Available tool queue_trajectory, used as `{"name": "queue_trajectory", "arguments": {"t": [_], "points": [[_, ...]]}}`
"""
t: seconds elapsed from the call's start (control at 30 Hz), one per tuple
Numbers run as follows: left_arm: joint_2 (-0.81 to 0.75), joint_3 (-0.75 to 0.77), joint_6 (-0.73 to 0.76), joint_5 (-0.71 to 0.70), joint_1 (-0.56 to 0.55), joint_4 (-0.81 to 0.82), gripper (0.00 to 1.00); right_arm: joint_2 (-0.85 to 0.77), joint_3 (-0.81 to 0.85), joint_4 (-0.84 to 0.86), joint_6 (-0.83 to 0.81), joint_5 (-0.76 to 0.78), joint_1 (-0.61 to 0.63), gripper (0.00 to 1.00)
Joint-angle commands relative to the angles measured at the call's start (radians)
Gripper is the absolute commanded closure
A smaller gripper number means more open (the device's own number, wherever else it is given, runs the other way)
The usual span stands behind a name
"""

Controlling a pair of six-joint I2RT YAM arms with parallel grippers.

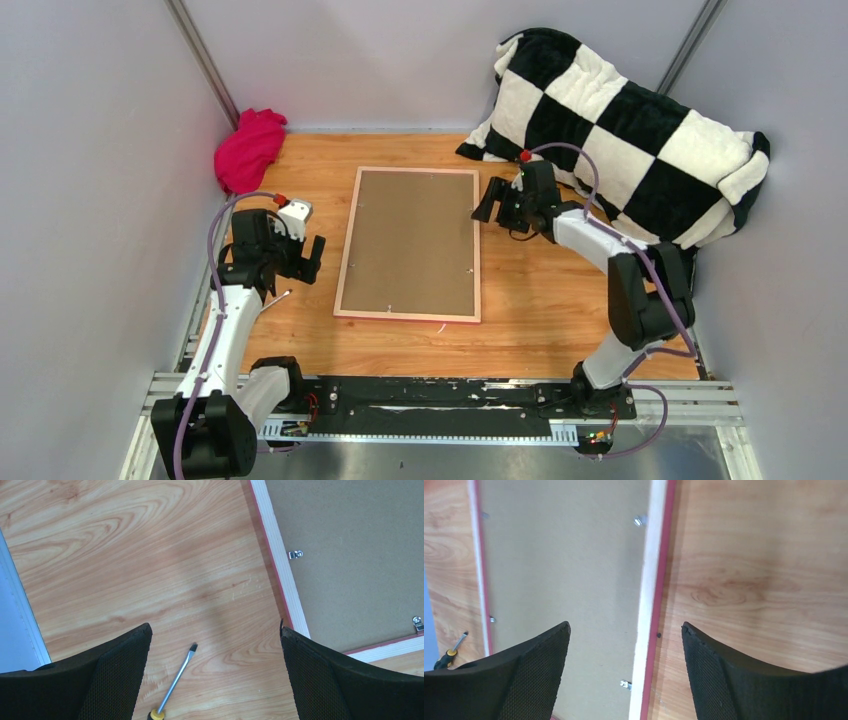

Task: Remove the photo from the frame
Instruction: Turn over the photo frame at the center of the board, then pick up the screwdriver from the center of the board.

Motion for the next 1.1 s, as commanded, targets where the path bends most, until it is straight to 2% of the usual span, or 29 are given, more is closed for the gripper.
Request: {"name": "queue_trajectory", "arguments": {"t": [0.0,0.1,0.27,0.37,0.53,0.7,0.77,0.9,1.07], "points": [[0.002,-0.016,0.004,0.014,0.001,0.020,0.00,-0.144,0.086,-0.151,-0.201,0.092,0.015,0.16],[0.006,-0.016,0.002,0.011,0.000,0.019,0.00,-0.232,0.100,-0.159,-0.296,0.063,0.017,0.11],[-0.004,-0.015,0.003,0.008,0.001,0.015,0.00,-0.352,0.148,-0.199,-0.449,-0.053,0.017,0.07],[-0.018,-0.017,0.010,0.014,0.001,0.015,0.00,-0.409,0.186,-0.249,-0.555,-0.097,0.018,0.01],[-0.029,-0.023,0.027,0.039,0.000,0.013,0.00,-0.464,0.277,-0.463,-0.802,-0.125,0.019,0.00],[-0.031,-0.021,0.045,0.041,0.001,-0.001,0.00,-0.550,0.287,-0.729,-1.033,-0.170,0.018,0.00],[-0.036,-0.021,0.047,0.035,0.001,-0.001,0.00,-0.620,0.236,-0.799,-1.107,-0.137,0.018,0.00],[-0.044,-0.023,0.048,0.042,-0.001,-0.003,0.00,-0.833,0.053,-0.803,-1.219,-0.050,0.017,0.00],[-0.028,-0.023,0.059,0.051,0.001,-0.012,0.00,-1.062,-0.144,-0.733,-1.280,-0.111,0.018,0.00]]}}
